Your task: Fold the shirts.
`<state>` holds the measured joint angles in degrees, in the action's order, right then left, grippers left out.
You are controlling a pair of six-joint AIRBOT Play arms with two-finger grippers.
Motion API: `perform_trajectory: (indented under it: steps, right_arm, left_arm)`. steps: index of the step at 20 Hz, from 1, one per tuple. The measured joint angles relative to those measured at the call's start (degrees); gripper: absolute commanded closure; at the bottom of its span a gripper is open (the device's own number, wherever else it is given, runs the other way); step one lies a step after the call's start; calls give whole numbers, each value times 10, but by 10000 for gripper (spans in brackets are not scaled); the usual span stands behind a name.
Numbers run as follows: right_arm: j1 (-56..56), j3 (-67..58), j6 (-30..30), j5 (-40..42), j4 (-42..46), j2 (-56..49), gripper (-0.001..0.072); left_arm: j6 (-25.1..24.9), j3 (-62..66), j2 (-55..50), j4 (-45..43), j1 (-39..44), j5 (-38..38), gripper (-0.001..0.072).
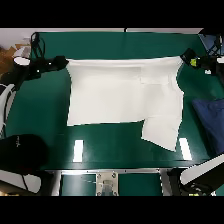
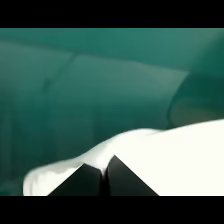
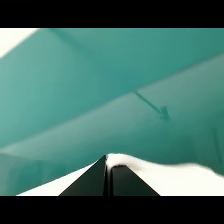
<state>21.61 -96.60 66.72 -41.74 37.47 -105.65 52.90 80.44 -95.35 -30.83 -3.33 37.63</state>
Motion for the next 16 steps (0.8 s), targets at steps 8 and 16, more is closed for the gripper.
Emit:
perform_trajectory:
  steps: [8, 16]
  right_arm:
    - [34, 27, 49, -168, 193, -1, 699]
    - [38, 85, 54, -193, 236, -1, 697]
  left_arm:
    - [104, -11, -20, -144, 0, 154, 686]
    - [168, -14, -32, -205, 0, 216, 685]
